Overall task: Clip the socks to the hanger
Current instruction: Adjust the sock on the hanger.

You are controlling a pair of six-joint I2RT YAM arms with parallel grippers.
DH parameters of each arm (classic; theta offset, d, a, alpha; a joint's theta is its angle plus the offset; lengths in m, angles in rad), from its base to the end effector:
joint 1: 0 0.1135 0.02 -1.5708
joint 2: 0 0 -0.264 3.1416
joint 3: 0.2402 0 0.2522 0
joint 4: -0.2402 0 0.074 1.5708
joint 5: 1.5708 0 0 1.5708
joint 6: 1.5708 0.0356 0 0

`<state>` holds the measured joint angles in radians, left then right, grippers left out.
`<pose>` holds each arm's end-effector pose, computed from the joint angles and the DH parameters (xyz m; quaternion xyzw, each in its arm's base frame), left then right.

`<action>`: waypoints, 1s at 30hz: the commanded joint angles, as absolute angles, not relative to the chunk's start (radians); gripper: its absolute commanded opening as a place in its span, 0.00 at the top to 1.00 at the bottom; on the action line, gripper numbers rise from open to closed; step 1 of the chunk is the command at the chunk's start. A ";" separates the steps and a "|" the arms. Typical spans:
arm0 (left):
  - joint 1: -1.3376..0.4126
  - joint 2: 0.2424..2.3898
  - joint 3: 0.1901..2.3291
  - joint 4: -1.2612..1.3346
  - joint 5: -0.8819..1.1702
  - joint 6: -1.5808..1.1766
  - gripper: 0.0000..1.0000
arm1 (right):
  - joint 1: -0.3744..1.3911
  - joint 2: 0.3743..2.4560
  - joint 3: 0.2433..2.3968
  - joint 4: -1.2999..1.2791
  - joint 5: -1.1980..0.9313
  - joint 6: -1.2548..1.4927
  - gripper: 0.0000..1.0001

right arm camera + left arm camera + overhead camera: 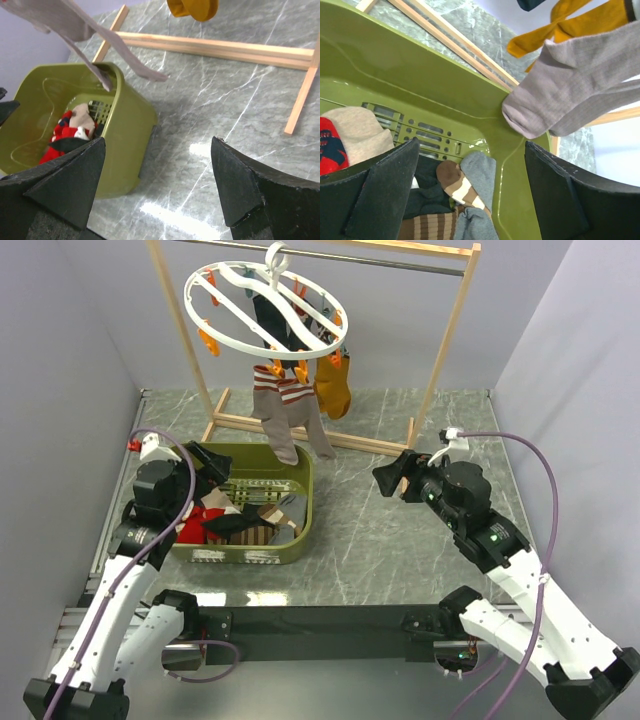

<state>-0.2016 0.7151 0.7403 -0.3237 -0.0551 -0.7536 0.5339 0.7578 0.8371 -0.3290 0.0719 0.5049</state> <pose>0.1657 -0.0319 0.3205 -0.2349 0.7692 -0.2533 0.5376 0.1509 0.0862 0.3471 0.0106 0.7894 0.2797 0.5464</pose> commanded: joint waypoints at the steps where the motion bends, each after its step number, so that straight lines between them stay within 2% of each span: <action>1: -0.196 0.730 0.807 -0.340 -0.081 -0.716 0.08 | 0.531 0.730 0.850 -0.304 0.121 0.505 0.08; 7: -0.157 0.741 0.857 -0.371 -0.092 -0.696 0.01 | 0.529 0.756 0.867 -0.305 0.124 0.502 0.08; 12: -0.103 0.841 0.956 -0.469 -0.040 -0.690 0.02 | 0.531 0.752 0.847 -0.273 0.095 0.502 0.08; 18: -0.087 0.836 0.908 -0.474 -0.009 -0.710 0.03 | 0.531 0.733 0.818 -0.230 0.075 0.480 0.08; 24: -0.087 0.818 0.835 -0.365 0.165 -0.725 0.11 | 0.537 0.798 0.787 -0.054 -0.180 0.370 0.12; 30: -0.087 0.868 0.838 -0.341 0.153 -0.764 0.12 | 0.581 1.004 0.894 0.205 -0.392 0.313 0.14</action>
